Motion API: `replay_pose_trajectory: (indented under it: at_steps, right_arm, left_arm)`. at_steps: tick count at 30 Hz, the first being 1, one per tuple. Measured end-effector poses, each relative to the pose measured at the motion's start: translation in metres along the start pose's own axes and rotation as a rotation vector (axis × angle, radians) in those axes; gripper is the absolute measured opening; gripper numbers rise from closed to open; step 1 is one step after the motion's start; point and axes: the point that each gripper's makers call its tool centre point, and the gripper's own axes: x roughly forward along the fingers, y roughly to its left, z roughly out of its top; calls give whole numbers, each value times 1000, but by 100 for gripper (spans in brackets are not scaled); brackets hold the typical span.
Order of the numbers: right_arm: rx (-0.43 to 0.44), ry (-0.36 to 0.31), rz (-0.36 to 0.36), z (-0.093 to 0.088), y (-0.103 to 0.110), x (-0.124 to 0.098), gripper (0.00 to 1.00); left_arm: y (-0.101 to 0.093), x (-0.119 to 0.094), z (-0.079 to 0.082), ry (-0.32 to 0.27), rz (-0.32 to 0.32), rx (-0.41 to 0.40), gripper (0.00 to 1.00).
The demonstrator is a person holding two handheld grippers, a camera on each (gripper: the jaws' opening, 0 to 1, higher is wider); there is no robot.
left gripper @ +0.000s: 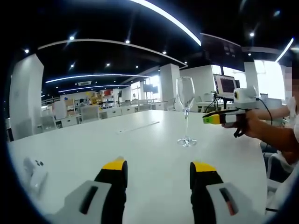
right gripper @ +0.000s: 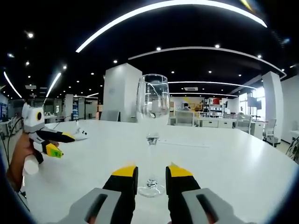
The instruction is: Stand the stemmed glass upright on the table place it in front of you
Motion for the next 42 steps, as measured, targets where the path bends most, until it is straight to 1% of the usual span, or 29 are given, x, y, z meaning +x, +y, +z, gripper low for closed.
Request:
replay_pose_trajectory:
  at_steps: [20, 29, 33, 42]
  right_arm:
    - [-3, 27, 7, -2, -2, 19, 27]
    - [-6, 37, 15, -2, 4, 26, 27]
    - [-7, 43, 18, -3, 2, 33, 27]
    - [-7, 49, 21, -4, 3, 40, 27]
  left_arm:
    - [1, 0, 1, 1, -1, -2, 54]
    - [0, 0, 1, 0, -2, -3, 54]
    - [0, 0, 1, -2, -3, -4, 54]
    - [0, 0, 1, -4, -5, -4, 54]
